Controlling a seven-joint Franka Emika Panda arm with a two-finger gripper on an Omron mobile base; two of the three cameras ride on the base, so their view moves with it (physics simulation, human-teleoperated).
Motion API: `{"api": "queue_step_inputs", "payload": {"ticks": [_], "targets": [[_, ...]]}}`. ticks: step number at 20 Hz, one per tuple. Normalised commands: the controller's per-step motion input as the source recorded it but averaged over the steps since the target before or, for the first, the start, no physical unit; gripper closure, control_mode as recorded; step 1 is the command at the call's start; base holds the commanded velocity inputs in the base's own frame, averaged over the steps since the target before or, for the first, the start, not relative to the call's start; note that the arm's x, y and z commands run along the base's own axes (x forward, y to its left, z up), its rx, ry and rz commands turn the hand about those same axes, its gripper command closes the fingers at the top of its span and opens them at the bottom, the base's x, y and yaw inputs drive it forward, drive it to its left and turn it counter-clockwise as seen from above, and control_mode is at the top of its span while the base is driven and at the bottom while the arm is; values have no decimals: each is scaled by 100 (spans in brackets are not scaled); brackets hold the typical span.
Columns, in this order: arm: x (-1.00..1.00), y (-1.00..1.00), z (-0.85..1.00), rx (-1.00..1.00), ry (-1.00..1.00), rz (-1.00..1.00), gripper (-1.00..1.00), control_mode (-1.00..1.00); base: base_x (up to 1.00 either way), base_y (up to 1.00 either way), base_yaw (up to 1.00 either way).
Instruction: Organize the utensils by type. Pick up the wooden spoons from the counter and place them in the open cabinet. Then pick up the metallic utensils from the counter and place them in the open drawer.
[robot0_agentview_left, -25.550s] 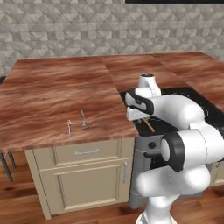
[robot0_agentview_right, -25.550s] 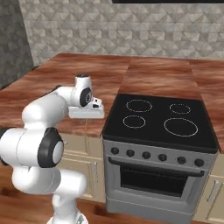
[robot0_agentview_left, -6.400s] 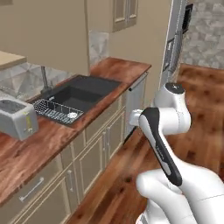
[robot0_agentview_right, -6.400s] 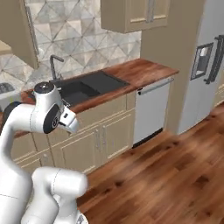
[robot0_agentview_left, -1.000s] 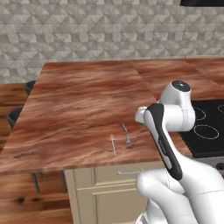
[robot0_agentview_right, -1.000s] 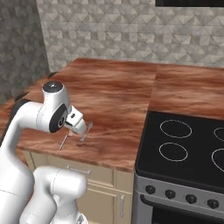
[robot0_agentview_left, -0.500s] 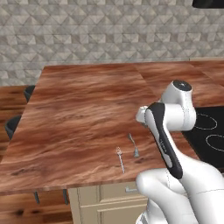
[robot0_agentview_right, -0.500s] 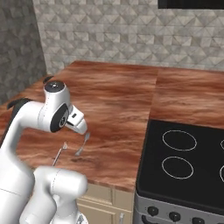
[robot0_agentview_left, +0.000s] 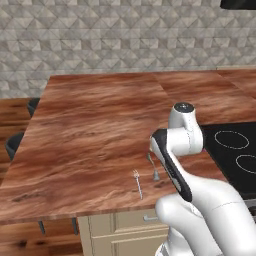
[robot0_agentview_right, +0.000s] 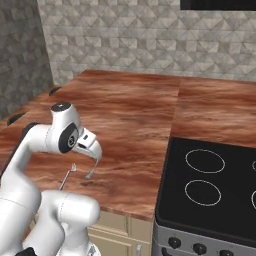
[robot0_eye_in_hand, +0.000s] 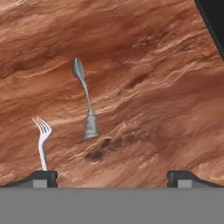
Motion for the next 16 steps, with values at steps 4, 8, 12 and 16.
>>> {"api": "queue_step_inputs", "payload": {"ticks": [4,8,12,16], "targets": [[30,0,-69,-6,2,0,-100,-100,0,0,0],[28,-1,-56,1,0,0,-100,-100,0,0,0],[27,0,-45,6,0,0,-100,-100,0,0,0],[31,7,-40,4,6,0,-100,-100,0,0,0]]}}
